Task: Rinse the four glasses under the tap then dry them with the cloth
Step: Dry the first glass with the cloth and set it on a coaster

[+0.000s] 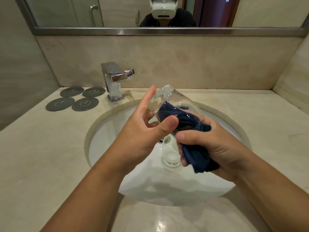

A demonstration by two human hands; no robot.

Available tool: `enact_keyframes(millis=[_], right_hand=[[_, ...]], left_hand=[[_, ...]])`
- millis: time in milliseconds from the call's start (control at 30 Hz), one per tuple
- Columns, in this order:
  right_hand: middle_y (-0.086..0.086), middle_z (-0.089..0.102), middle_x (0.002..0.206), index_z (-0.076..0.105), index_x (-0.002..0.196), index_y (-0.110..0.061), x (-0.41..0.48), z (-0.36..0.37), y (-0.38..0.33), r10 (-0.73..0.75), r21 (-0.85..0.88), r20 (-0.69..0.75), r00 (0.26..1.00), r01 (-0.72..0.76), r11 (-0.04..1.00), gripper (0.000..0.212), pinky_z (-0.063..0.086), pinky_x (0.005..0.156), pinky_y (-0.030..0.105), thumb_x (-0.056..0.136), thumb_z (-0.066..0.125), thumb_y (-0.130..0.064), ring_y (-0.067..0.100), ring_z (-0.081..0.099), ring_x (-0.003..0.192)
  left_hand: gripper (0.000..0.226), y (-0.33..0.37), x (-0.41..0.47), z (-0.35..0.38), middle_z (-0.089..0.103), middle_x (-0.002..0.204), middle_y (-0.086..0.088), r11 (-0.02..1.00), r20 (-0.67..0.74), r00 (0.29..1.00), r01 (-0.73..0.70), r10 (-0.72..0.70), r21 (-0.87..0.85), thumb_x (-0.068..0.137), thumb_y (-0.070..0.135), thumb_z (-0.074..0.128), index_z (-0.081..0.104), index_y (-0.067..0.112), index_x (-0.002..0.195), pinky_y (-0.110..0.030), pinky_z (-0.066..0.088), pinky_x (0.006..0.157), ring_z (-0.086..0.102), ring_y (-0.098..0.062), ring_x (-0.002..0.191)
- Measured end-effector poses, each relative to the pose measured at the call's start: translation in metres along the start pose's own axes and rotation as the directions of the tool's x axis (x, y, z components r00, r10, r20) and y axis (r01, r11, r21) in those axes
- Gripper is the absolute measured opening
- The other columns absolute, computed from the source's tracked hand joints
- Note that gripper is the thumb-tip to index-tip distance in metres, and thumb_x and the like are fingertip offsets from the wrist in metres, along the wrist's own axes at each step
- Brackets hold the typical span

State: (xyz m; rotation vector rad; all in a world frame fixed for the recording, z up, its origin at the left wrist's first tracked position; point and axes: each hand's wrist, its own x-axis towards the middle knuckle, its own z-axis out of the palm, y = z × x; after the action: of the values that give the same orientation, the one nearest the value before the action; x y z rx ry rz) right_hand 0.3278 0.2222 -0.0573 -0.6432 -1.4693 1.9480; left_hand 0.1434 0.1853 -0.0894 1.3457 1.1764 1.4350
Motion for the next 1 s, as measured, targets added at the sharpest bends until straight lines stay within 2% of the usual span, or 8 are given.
enact_keyframes(millis=[167, 267, 400, 533, 667, 800, 933, 1000], right_hand=[[0.01, 0.06, 0.064, 0.081, 0.089, -0.02, 0.0, -0.002, 0.001, -0.004, 0.016, -0.039, 0.999, 0.005, 1.0, 0.025, 0.053, 0.046, 0.03, 0.073, 0.073, -0.004, 0.02, 0.058, 0.048], [0.006, 0.072, 0.074, 0.084, 0.098, -0.031, 0.001, 0.0, 0.006, -0.112, -0.192, -0.103, 0.988, 0.09, 0.977, 0.034, 0.055, 0.059, 0.031, 0.074, 0.078, -0.007, 0.019, 0.065, 0.058], [-0.008, 0.08, 0.087, 0.081, 0.117, -0.029, 0.003, 0.001, 0.011, -0.225, -0.418, -0.098, 0.969, 0.165, 0.893, 0.043, 0.055, 0.075, 0.021, 0.087, 0.081, 0.001, 0.007, 0.071, 0.076], [0.002, 0.072, 0.077, 0.082, 0.111, -0.036, 0.002, 0.002, 0.008, -0.116, -0.286, -0.071, 0.991, 0.091, 0.954, 0.044, 0.055, 0.067, 0.036, 0.077, 0.081, -0.008, 0.019, 0.064, 0.066], [0.011, 0.061, 0.063, 0.083, 0.094, -0.024, 0.0, -0.002, 0.001, 0.007, 0.024, 0.018, 1.0, -0.007, 1.0, 0.031, 0.053, 0.047, 0.029, 0.073, 0.076, -0.003, 0.02, 0.06, 0.049], [0.009, 0.063, 0.066, 0.083, 0.09, -0.023, 0.002, -0.003, 0.004, -0.012, 0.071, -0.025, 1.0, 0.014, 0.997, 0.028, 0.053, 0.047, 0.029, 0.071, 0.076, -0.003, 0.019, 0.06, 0.052], [-0.004, 0.079, 0.081, 0.083, 0.106, -0.036, 0.005, -0.003, 0.012, -0.19, -0.366, -0.147, 0.971, 0.125, 0.922, 0.043, 0.055, 0.062, 0.029, 0.083, 0.081, 0.0, 0.017, 0.067, 0.064], [0.003, 0.082, 0.094, 0.08, 0.118, -0.038, 0.006, -0.002, 0.016, -0.26, -0.526, -0.099, 0.961, 0.171, 0.833, 0.048, 0.063, 0.074, 0.035, 0.089, 0.076, 0.0, 0.033, 0.073, 0.079]], left_hand=[[0.102, 0.001, -0.003, 0.003, 0.07, 0.142, -0.007, 0.999, 0.035, 0.999, -0.013, 0.014, -0.035, 0.075, 0.056, 0.092, 0.033, 0.059, 0.158, -0.055, 0.044, 0.119, 0.067, -0.025, 0.133], [0.082, -0.001, -0.002, 0.004, 0.071, 0.14, -0.003, 0.999, 0.017, 1.0, 0.017, -0.016, -0.028, 0.085, 0.053, 0.078, 0.035, 0.061, 0.155, -0.061, 0.044, 0.118, 0.066, -0.025, 0.132], [0.115, -0.003, 0.0, 0.006, 0.07, 0.141, 0.003, 0.998, -0.026, 0.997, 0.066, -0.067, -0.016, 0.062, 0.083, 0.083, 0.033, 0.049, 0.16, -0.057, 0.051, 0.113, 0.069, -0.019, 0.129], [0.122, -0.004, 0.002, 0.001, 0.062, 0.152, -0.008, 0.998, -0.011, 0.998, 0.063, -0.063, -0.019, 0.063, 0.076, 0.089, 0.033, 0.037, 0.165, -0.06, 0.042, 0.12, 0.063, -0.029, 0.138], [0.124, -0.004, 0.0, -0.002, 0.061, 0.154, -0.005, 0.998, 0.017, 0.999, 0.03, -0.029, -0.059, 0.066, 0.065, 0.093, 0.023, 0.045, 0.167, -0.059, 0.038, 0.122, 0.063, -0.028, 0.138], [0.093, -0.001, -0.001, 0.001, 0.068, 0.146, -0.005, 0.997, 0.051, 0.998, 0.025, -0.021, -0.07, 0.091, 0.044, 0.083, 0.026, 0.05, 0.164, -0.058, 0.039, 0.122, 0.062, -0.025, 0.139], [0.082, -0.003, 0.001, 0.005, 0.071, 0.139, 0.002, 0.996, 0.038, 0.996, 0.084, -0.083, -0.034, 0.09, 0.057, 0.069, 0.033, 0.043, 0.162, -0.054, 0.048, 0.116, 0.067, -0.018, 0.131], [0.086, -0.004, 0.0, 0.008, 0.074, 0.132, 0.004, 0.996, 0.025, 0.996, 0.091, -0.091, -0.006, 0.083, 0.064, 0.069, 0.038, 0.036, 0.159, -0.049, 0.055, 0.108, 0.071, -0.016, 0.123]])
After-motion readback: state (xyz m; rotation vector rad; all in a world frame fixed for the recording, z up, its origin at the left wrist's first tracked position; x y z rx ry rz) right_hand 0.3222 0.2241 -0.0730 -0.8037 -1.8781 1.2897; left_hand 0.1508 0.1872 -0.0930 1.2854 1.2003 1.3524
